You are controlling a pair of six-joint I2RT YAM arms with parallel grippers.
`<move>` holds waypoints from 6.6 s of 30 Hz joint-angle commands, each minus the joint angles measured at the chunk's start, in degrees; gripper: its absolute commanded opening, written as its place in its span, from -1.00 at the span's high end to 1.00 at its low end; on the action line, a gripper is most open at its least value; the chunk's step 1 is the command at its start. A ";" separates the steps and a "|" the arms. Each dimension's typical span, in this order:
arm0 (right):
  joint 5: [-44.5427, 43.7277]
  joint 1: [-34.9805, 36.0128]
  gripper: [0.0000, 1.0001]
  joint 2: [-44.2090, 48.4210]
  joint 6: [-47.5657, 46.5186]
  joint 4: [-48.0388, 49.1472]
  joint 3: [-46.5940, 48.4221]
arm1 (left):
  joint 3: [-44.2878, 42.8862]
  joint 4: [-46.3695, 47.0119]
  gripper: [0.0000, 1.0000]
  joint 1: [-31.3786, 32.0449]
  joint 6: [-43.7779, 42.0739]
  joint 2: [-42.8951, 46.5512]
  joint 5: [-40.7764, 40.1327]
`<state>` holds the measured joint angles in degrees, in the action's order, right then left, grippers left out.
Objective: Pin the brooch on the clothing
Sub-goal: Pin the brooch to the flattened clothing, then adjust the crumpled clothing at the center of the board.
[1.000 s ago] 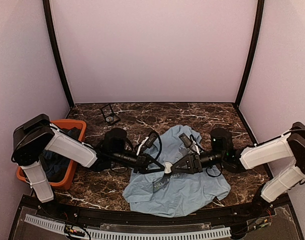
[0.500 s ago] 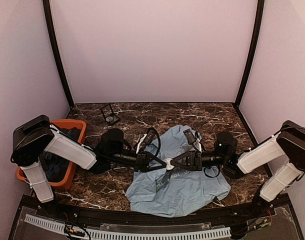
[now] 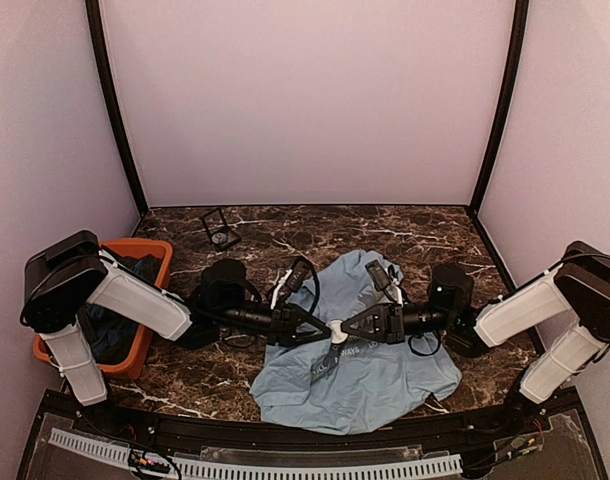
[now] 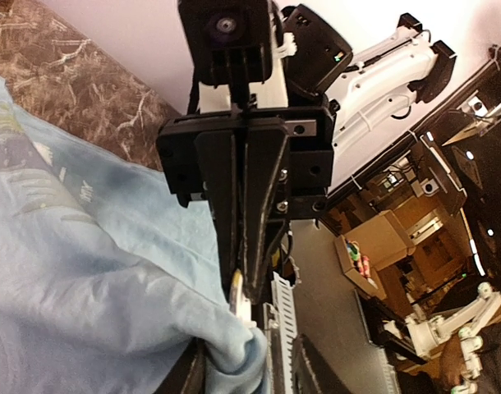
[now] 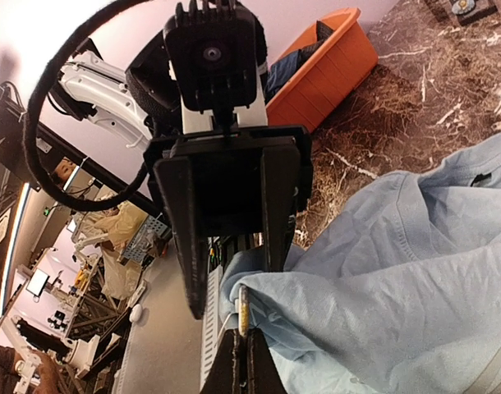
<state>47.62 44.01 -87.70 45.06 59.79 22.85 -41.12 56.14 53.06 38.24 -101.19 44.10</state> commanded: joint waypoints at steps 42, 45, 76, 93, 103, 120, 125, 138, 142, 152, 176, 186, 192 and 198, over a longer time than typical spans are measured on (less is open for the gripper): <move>2.57 -0.42 1.00 0.87 -5.88 -24.64 9.22 | -7.82 -20.02 0.74 0.70 -11.62 0.20 6.04; 2.56 -0.39 1.00 0.93 -5.58 -24.40 9.11 | -7.70 -19.76 0.74 0.73 -11.53 0.01 5.72; 2.58 0.11 1.00 -0.26 -5.35 -24.83 9.40 | -7.99 -24.61 0.77 0.81 -13.94 0.71 -1.27; 3.10 0.24 1.00 -1.15 -8.78 -29.16 10.38 | -7.18 -25.96 0.50 0.73 -15.87 1.22 -0.95; 3.00 0.15 1.00 -0.06 -10.70 -31.75 10.28 | -2.48 -22.98 0.18 -0.28 -14.65 5.49 -3.29; -7.38 0.76 -0.02 14.34 -29.73 -64.22 18.42 | 2.01 -54.53 -0.84 -2.95 -19.62 22.71 -40.33; -23.51 -7.23 -0.24 13.24 -28.13 -69.68 26.72 | -2.74 -60.09 -0.98 -3.72 -18.64 17.24 -43.23; -47.43 -14.07 -0.44 -19.58 -30.93 -86.81 55.42 | -7.03 -58.22 -0.90 -6.91 -13.61 7.00 -33.78; -44.29 -17.60 -0.44 -25.23 -31.66 -87.03 58.97 | -3.49 -49.92 -0.53 -6.92 -11.53 7.66 -28.81; -35.13 -21.57 1.00 -29.31 -32.45 -87.12 62.02 | -5.64 -52.31 0.98 -6.92 -14.49 10.45 -29.37; -58.54 -27.81 0.36 -15.77 -22.63 -87.85 50.26 | -45.66 -75.87 0.48 -18.48 -31.82 -13.60 -57.03; -56.35 -26.21 -0.34 3.50 -26.16 -85.03 41.36 | -39.52 -71.74 -0.98 -24.96 -26.55 -0.31 -55.43; -54.27 -25.82 -0.97 11.96 -27.33 -80.19 34.30 | -30.94 -65.39 -0.98 -29.20 -18.06 0.45 -50.27; -48.73 -26.25 -0.97 14.91 -26.42 -78.47 32.19 | -26.35 -58.27 -0.98 -33.40 -11.37 -2.39 -46.14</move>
<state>-5.78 17.82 -74.70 18.50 -22.24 56.36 -69.58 -7.27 21.71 20.47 -101.56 -6.20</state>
